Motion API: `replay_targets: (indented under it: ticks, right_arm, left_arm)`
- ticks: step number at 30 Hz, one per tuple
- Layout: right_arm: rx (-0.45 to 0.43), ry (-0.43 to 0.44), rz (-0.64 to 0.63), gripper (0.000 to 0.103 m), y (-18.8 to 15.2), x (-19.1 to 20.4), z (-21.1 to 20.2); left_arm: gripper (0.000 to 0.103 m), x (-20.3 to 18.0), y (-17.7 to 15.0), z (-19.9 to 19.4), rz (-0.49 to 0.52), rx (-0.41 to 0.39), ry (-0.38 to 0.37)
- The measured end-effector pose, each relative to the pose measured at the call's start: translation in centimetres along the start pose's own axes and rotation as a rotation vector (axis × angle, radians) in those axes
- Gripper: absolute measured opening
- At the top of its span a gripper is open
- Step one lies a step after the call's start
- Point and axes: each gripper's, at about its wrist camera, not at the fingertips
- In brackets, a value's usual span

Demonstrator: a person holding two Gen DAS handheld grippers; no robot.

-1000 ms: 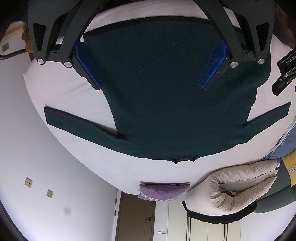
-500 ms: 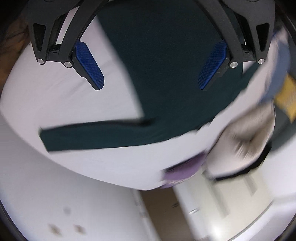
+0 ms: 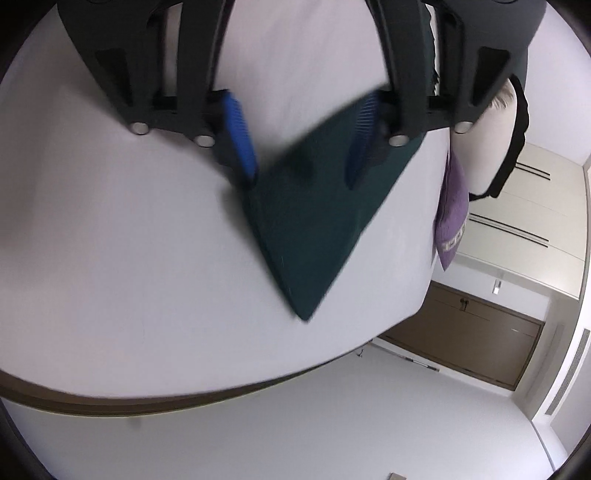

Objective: Fold small clothes

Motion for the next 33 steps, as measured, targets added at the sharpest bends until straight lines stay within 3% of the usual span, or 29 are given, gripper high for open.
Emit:
replay_targets:
  ticks: [2, 6, 8, 11, 15, 20, 23, 26, 28, 29, 33]
  right_arm:
    - [0.000, -0.002, -0.028, 0.035, 0.9, 0.7, 1.1]
    - [-0.003, -0.055, -0.093, 0.009, 3.9, 1.6, 3.0]
    - [-0.011, -0.082, -0.135, 0.008, 3.9, 2.8, 3.3]
    - [-0.007, -0.086, -0.273, 0.008, 1.0, 7.1, 3.4]
    - [0.087, -0.006, -0.508, 0.007, -6.1, 14.4, 4.3]
    - [0.293, 0.123, -0.757, 0.007, -21.3, 22.3, 7.4]
    - [0.387, 0.129, -0.874, 0.007, -30.8, 23.7, 10.1]
    - [0.470, 0.063, -0.923, 0.013, -36.7, 21.5, 13.6]
    - [0.495, 0.009, -0.954, 0.035, -38.7, 19.0, 15.7]
    - [0.525, 0.008, -0.945, 0.048, -39.2, 17.7, 15.4]
    - [0.542, 0.061, -0.893, 0.063, -38.8, 13.0, 13.3]
  left_arm:
    - [0.102, 0.2, 0.4, 1.1, -0.026, 0.008, -0.096]
    - [0.094, 1.0, 1.1, 2.5, -0.090, -0.004, -0.230]
    - [0.092, 1.4, 1.6, 3.1, -0.113, -0.011, -0.266]
    - [0.089, 2.0, 2.5, 4.1, -0.131, -0.031, -0.293]
    - [0.087, 3.7, 3.3, 4.7, -0.184, -0.064, -0.326]
    - [0.087, 6.8, 3.5, 4.7, -0.263, -0.104, -0.348]
    - [0.087, 8.3, 3.3, 4.8, -0.300, -0.119, -0.364]
    - [0.087, 9.5, 3.4, 5.7, -0.332, -0.114, -0.370]
    - [0.087, 9.6, 3.6, 6.3, -0.341, -0.108, -0.380]
    - [0.087, 9.7, 3.8, 6.7, -0.344, -0.105, -0.394]
    - [0.089, 8.1, 5.5, 8.2, -0.325, -0.099, -0.426]
Point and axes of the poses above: each gripper's, at about its wrist camera, not at the fingertips, and z roughly the way its jaws point, x to its left, y to its top, and after that the axes turned 14 degrees about z, right-handed
